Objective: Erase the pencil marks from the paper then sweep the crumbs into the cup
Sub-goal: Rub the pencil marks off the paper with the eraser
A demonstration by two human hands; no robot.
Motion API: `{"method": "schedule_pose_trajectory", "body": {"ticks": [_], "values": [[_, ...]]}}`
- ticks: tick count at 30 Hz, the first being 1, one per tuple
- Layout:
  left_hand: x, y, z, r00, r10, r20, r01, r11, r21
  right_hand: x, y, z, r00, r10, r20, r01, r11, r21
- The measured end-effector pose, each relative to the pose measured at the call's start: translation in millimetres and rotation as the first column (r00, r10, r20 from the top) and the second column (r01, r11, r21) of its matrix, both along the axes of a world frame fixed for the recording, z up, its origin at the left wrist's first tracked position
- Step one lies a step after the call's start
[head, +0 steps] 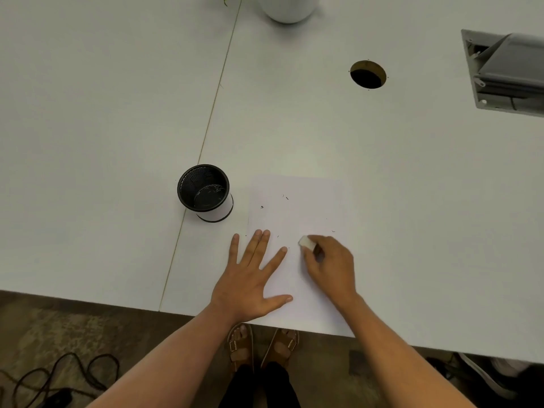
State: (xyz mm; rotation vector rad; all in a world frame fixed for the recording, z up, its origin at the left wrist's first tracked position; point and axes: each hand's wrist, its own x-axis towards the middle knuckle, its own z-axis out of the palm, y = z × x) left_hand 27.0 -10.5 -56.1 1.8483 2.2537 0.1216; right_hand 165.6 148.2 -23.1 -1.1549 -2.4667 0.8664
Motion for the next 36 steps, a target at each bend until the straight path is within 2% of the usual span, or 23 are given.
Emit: {"method": "schedule_pose_trajectory", "body": {"ticks": [5,13,18,20,23,26,32,36], "values": [[-0.4,0.3,1.8,1.0,-0.005,-0.003,0.005,1.0,-0.018,-6.7,14.7,2.0,0.989,-0.142,0.032,0.142,0.99,0.007],[9.6,-9.9,6.3,0.997,0.067,-0.039,-0.064,0.996,0.068,-5.1,12.8,1.0,0.984,-0.175,0.032,0.175,0.985,-0.005],[24.0,-28.1,-2.5,0.992,0.119,-0.027,-0.117,0.991,0.064,-3.2,6.5,9.4,0.976,-0.219,0.012,0.219,0.975,-0.045],[24.0,-28.8,-3.8,0.992,0.123,-0.023,-0.122,0.99,0.066,-2.7,-13.6,14.2,0.982,-0.185,-0.024,0.182,0.98,-0.076],[24.6,-27.8,-3.7,0.996,0.088,-0.01,-0.087,0.993,0.079,-2.4,-61.0,15.9,0.999,0.03,0.018,-0.027,0.986,-0.163],[24.2,-28.6,-4.3,0.997,0.079,-0.008,-0.078,0.995,0.065,-1.0,-74.0,8.9,0.993,0.107,0.046,-0.101,0.988,-0.118],[25.3,-27.3,-0.5,0.994,0.096,-0.052,-0.096,0.995,0.004,-6.2,-7.6,3.3,0.995,-0.096,0.016,0.096,0.994,-0.043],[24.1,-26.1,0.6,0.994,0.095,-0.06,-0.097,0.995,-0.03,-9.0,2.4,7.8,0.986,-0.168,0.017,0.169,0.986,-0.003]]}}
